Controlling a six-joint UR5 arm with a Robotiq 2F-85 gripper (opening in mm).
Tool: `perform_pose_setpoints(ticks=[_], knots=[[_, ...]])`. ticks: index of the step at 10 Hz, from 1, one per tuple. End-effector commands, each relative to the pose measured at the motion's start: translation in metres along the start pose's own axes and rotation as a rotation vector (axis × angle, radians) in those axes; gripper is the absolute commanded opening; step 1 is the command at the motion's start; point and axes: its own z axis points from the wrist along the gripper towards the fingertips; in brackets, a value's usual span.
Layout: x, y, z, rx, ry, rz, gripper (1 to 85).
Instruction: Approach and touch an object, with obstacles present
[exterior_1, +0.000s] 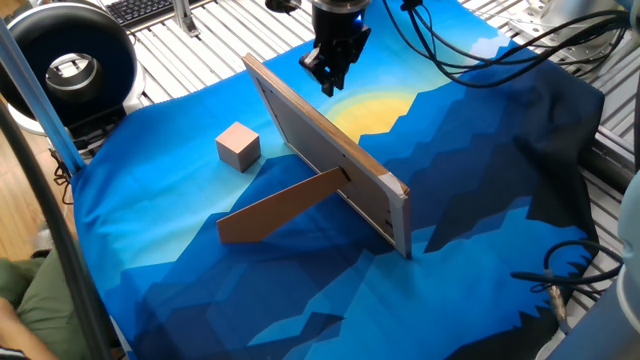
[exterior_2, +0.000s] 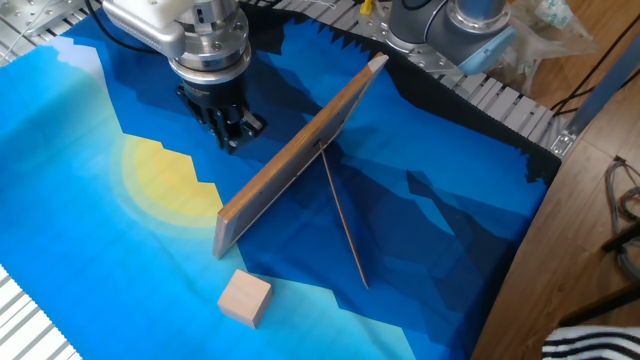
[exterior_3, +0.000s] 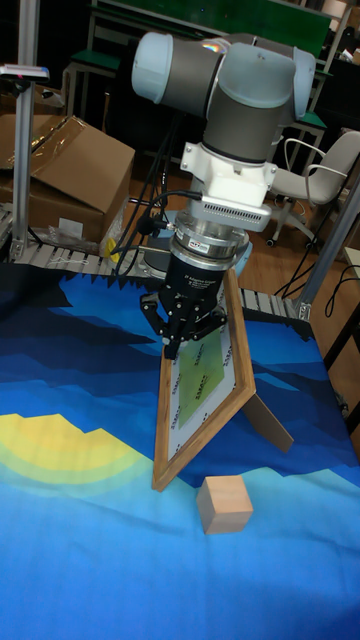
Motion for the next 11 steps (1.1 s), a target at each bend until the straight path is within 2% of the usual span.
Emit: perform_pose_setpoints(ticks=[1, 6, 11], knots=[[-0.002, -0.001, -0.001, 0.002, -0.01, -0.006, 1.0], [0.001, -0.002, 0.003, -0.007, -0.014, -0.007, 1.0], [0.01, 0.001, 0.003, -0.021, 0.019, -0.001, 1.0]])
